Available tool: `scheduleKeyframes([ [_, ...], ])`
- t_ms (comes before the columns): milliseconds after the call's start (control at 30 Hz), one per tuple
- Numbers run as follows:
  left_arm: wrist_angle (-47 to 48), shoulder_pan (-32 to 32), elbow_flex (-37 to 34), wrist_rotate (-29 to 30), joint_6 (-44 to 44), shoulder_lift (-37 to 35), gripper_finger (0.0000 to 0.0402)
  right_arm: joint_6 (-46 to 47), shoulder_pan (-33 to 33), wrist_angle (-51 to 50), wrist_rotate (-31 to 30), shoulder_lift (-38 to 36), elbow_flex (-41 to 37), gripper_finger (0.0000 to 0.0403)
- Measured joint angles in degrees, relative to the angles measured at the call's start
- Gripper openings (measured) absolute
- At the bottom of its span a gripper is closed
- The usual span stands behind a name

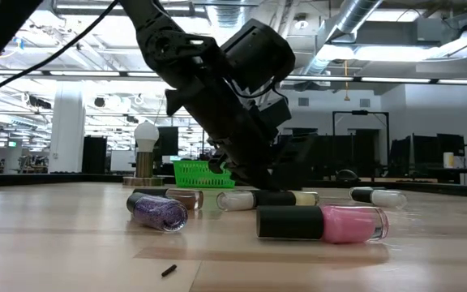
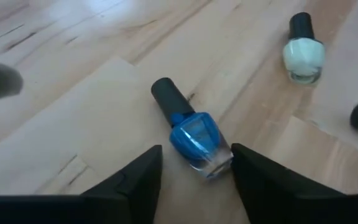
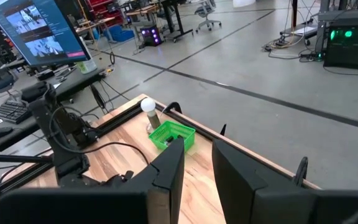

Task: Pick & Place Nail Polish
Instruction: Put the dark blue nail polish into the green bin

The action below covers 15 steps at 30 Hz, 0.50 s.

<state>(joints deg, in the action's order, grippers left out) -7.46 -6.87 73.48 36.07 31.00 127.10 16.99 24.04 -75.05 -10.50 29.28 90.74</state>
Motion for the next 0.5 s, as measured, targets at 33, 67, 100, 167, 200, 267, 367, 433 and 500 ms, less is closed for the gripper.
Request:
scheduleKeyframes([
  [33, 0.10, 0.15, 0.01, -0.07, -0.02, -0.02, 0.0169, -0.13, 0.01, 0.00, 0.00, 0.00, 0.00, 0.0076],
  [67, 0.17, 0.25, 0.01, -0.06, -0.03, -0.03, 0.0158, -0.27, 0.01, 0.00, 0.00, 0.00, 0.00, 0.0076],
  [100, 0.20, 0.38, 0.01, -0.08, -0.04, -0.03, 0.0149, -0.29, 0.01, 0.00, 0.00, 0.00, 0.00, 0.0076],
  [167, 0.39, 0.52, 0.01, -0.36, -0.07, -0.05, 0.0130, -0.46, 0.01, 0.00, 0.00, 0.00, 0.00, 0.0076],
  [200, 0.47, 0.61, 0.01, -0.47, -0.07, -0.08, 0.0121, -0.46, -0.01, 0.00, 0.00, 0.00, 0.00, 0.0076],
  [267, 0.78, 0.71, 0.01, -0.51, -0.07, -0.08, 0.0103, -0.46, 0.00, 0.00, 0.00, 0.00, 0.00, 0.0076],
  [367, 1.07, 0.71, 0.03, -0.49, -0.07, -0.08, 0.0080, -0.49, 0.01, 0.00, 0.00, 0.00, 0.00, 0.0076],
  [433, 1.15, 0.71, 0.02, -0.52, -0.07, -0.10, 0.0070, -0.90, 0.01, 0.00, 0.00, 0.00, 0.00, 0.0076],
  [500, 1.22, 0.71, 0.01, -0.82, -0.07, -0.10, 0.0067, -1.11, 0.01, -0.02, 0.00, 0.00, 0.00, 0.0076],
])
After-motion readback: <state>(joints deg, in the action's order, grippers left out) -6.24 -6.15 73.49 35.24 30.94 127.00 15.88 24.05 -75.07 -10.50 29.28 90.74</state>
